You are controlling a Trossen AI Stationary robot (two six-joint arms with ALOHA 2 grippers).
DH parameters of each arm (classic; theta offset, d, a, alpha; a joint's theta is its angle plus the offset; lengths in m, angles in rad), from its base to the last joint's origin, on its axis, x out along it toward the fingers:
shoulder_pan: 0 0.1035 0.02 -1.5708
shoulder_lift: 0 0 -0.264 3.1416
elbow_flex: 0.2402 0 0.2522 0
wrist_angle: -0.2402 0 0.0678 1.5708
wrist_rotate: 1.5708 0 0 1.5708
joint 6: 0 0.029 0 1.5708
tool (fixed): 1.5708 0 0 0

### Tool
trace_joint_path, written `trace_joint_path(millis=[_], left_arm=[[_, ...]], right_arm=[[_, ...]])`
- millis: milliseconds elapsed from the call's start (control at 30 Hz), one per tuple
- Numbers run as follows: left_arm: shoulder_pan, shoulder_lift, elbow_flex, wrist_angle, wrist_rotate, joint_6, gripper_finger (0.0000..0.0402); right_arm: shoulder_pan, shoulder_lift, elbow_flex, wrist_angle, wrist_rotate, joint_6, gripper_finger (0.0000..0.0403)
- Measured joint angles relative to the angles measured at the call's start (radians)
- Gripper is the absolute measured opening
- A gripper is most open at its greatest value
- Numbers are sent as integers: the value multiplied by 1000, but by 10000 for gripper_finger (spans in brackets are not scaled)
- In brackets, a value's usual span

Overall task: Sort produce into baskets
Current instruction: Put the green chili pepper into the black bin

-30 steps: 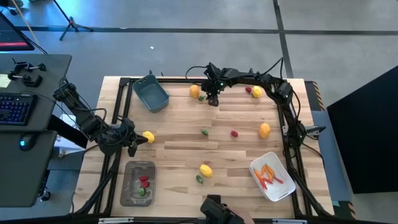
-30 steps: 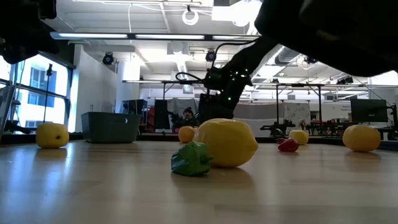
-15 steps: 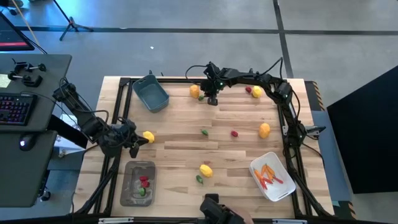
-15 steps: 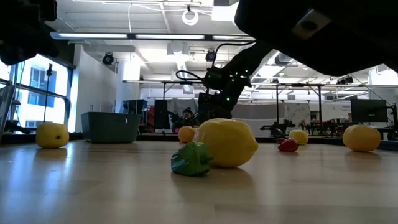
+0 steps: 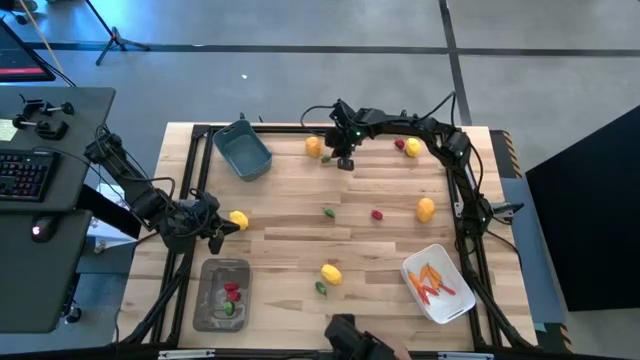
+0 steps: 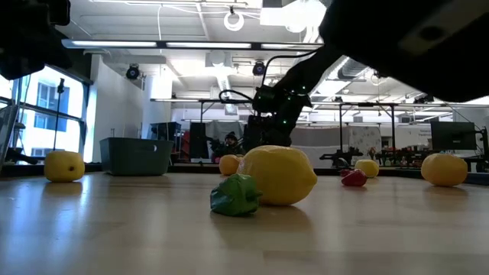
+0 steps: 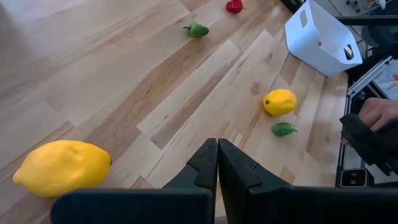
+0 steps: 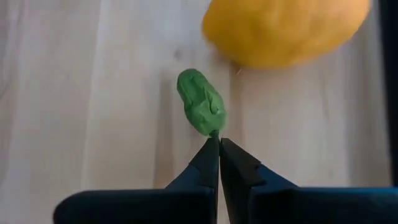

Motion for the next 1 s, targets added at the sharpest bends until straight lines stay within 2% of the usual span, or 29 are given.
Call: trace_joint_path(millis=[267, 500, 767, 1000], left_arm=[[0, 0, 0, 0, 0, 0, 0], [0, 0, 0, -2, 0, 15, 0], [0, 0, 0, -6, -3, 31, 0], [0, 0, 0, -7, -8, 45, 0]], right_arm=[[36, -60, 0, -98, -43, 65, 0], [140, -148, 0, -109, -70, 191, 0], [368, -182, 0, -37, -71, 417, 0], [595, -182, 0, 217, 10, 707, 0]])
